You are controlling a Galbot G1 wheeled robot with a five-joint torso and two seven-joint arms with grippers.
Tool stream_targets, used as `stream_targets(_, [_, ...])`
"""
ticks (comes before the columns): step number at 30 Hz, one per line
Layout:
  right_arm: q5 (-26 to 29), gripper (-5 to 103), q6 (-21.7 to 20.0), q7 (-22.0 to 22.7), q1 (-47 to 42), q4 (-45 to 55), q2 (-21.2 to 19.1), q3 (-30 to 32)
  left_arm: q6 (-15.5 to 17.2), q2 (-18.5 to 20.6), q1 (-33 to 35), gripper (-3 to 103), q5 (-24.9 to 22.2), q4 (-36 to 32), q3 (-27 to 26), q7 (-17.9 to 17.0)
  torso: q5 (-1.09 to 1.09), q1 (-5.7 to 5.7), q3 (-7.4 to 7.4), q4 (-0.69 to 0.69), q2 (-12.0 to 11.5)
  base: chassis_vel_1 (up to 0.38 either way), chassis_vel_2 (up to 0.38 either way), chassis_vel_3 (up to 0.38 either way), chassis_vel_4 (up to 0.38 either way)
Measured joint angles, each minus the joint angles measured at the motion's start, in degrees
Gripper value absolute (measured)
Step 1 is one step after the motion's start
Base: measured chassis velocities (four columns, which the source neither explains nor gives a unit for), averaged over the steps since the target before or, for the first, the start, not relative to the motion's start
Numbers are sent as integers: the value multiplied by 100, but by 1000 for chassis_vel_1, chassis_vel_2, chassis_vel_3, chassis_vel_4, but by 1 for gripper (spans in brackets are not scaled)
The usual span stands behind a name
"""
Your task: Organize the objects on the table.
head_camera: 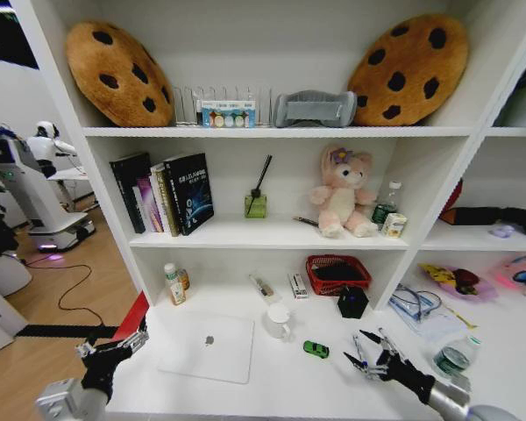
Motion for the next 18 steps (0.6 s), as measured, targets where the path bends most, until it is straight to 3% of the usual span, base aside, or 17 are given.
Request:
stream_targets(4, [-181,100,137,-225,306,-184,-25,-181,-2,3,-2,100,2,3,2,4,-1,0,-1,0,0,0,0,0,0])
stream_targets(8, [-553,100,118,-58,821,-304,-150,-614,-4,4,-2,100,3,5,4,7,-1,0,-1,3,0,0,0,0,0])
stream_targets(18, [-801,100,82,136,1360,-449,-157,-1458,-7,7,-2,100,3,8,5,9,-2,0,-1,1,0,0,0,0,0])
